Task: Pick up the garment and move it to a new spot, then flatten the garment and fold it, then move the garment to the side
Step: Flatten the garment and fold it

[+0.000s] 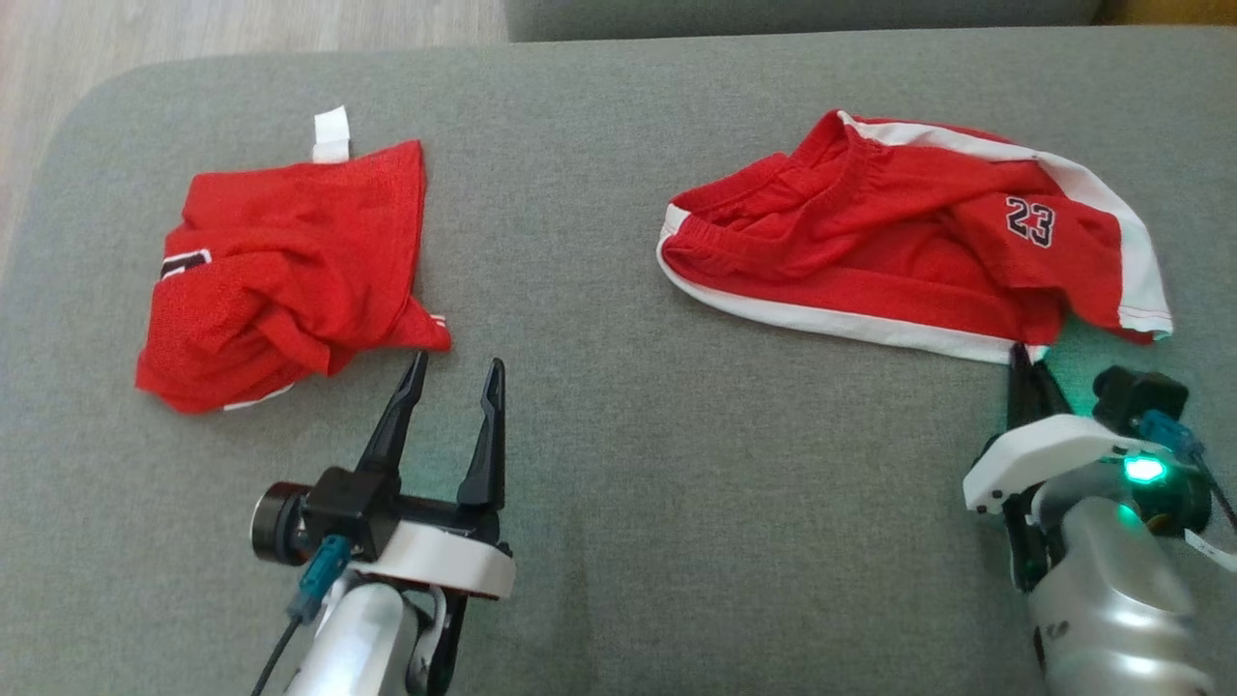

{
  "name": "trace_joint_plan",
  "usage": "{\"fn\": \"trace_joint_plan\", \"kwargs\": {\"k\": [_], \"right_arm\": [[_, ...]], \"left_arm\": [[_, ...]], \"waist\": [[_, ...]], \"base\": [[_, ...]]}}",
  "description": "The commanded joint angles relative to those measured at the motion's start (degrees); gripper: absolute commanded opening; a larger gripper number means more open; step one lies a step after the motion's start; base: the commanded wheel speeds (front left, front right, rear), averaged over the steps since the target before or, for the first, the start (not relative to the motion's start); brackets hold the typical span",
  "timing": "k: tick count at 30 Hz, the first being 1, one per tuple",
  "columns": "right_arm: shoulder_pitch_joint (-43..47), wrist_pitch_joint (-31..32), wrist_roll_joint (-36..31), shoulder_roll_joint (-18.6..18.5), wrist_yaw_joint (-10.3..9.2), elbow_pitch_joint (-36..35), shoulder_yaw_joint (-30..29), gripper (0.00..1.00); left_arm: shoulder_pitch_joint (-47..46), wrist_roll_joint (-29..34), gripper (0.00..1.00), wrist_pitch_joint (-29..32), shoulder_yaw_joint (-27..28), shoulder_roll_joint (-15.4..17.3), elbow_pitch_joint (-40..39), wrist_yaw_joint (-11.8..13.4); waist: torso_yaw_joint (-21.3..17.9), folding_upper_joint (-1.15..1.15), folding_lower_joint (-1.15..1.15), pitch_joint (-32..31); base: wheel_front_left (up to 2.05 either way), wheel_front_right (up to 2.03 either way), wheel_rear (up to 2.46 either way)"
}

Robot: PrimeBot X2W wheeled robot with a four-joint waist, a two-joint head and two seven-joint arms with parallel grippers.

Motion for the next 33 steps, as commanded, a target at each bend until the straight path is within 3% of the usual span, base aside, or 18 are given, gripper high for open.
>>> {"fn": "trace_joint_plan", "kwargs": {"k": [1, 22, 33], "right_arm": [[-1.41, -0.65, -0.44, -0.13, -0.04, -0.83, 1.48, 0.0], [10.46, 0.94, -1.66, -0.13, -0.04, -14.5, -2.59, 0.0], [9.93, 1.41, 1.07, -0.13, -0.04, -18.26, -0.37, 0.0]], "left_arm": [[-2.21, 0.77, 1.0, -0.55, 2.07, 0.06, -1.48, 0.11], [-1.91, 2.61, 1.0, -0.55, 2.06, 0.09, -0.18, -1.77], [-10.68, 6.6, 1.0, 2.91, -9.64, 2.57, 6.62, -6.56]], "waist": [[-0.32, 0.0, 0.0, -0.36], [-9.04, 0.0, 0.0, -4.86], [-10.53, 0.0, 0.0, 0.57]], "base": [[0.0, 0.0, 0.0], [0.0, 0.0, 0.0], [0.0, 0.0, 0.0]]}}
